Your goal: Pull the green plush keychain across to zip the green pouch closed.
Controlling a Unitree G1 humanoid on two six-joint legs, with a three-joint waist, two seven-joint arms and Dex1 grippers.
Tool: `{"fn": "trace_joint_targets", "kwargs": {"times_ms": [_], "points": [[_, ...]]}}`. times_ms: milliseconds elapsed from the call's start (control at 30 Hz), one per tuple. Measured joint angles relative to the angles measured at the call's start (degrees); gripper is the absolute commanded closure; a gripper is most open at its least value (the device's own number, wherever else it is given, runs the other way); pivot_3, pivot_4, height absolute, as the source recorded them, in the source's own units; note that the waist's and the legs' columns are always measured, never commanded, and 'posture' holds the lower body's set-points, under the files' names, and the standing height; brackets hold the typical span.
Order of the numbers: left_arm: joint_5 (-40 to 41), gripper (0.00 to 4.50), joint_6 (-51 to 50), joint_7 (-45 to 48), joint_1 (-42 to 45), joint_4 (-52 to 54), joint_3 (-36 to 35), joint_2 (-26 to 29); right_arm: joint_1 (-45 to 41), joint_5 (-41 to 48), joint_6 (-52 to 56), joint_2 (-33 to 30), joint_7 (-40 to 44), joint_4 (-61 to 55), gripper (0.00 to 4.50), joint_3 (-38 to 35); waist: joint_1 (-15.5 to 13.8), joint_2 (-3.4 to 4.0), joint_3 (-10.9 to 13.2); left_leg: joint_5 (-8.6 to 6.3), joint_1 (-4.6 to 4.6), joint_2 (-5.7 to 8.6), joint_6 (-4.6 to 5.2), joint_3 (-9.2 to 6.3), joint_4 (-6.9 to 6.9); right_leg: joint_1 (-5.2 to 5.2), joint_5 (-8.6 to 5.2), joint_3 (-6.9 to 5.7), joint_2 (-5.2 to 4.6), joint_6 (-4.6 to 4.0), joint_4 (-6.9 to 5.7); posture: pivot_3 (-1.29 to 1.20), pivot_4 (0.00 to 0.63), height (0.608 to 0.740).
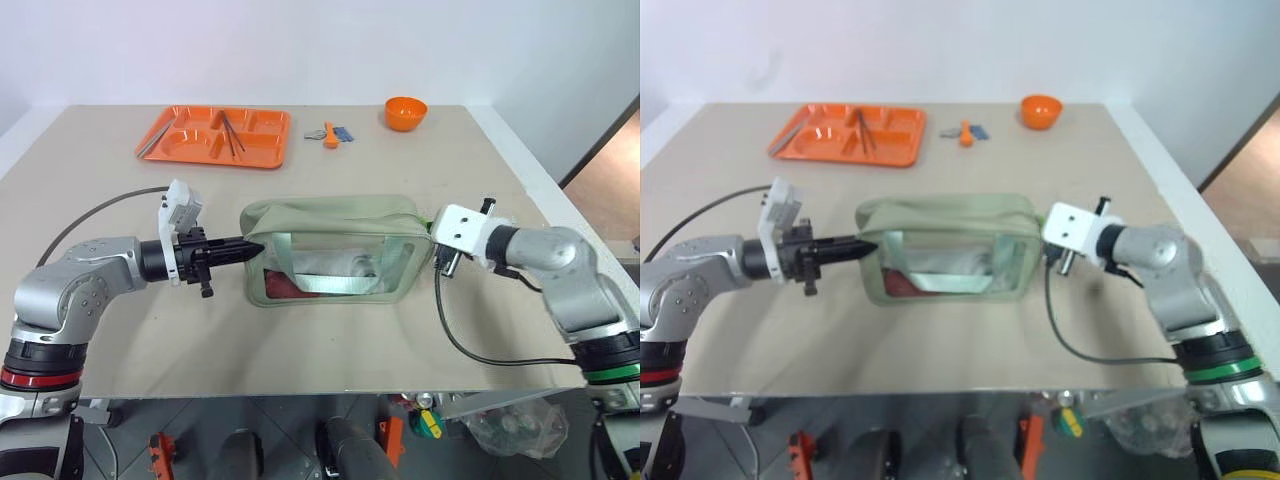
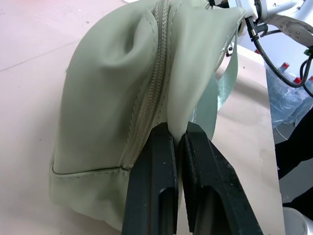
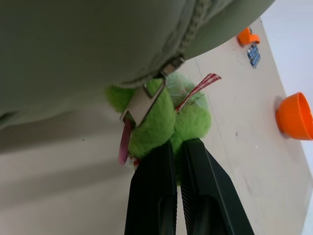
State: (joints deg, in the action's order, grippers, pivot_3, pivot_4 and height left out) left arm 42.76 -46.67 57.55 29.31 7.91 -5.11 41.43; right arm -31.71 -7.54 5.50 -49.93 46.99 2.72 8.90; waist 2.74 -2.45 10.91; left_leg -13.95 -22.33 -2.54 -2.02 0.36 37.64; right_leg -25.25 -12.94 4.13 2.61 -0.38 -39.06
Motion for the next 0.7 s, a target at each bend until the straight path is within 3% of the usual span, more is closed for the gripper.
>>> {"fn": "trace_joint_targets", "kwargs": {"times_ms": [433, 700], "points": [[0.02, 4.50, -0.80, -0.94, -0.47, 0.00, -0.50, 0.10, 4.04, -5.28, -7.21, 3.28, 0.37, 2.11, 4.43, 3.85, 0.19, -0.46, -0.33, 0.05, 0.48, -0.19, -0.03, -0.10, -0.01, 0.32, 0.14, -0.01, 0.25, -0.28, -0.03, 0.00, 0.150, 0.740], [0.07, 4.50, -1.12, -1.37, -0.58, -0.02, -1.05, -0.07, 1.53, -9.17, -10.91, 7.01, -3.83, 9.79, 4.43, 5.02, 0.52, -0.48, -0.34, 0.20, 0.54, -0.19, -0.22, 0.03, -0.01, 0.33, 0.31, 0.04, 0.25, -0.24, -0.03, 0.00, 0.150, 0.740]]}}
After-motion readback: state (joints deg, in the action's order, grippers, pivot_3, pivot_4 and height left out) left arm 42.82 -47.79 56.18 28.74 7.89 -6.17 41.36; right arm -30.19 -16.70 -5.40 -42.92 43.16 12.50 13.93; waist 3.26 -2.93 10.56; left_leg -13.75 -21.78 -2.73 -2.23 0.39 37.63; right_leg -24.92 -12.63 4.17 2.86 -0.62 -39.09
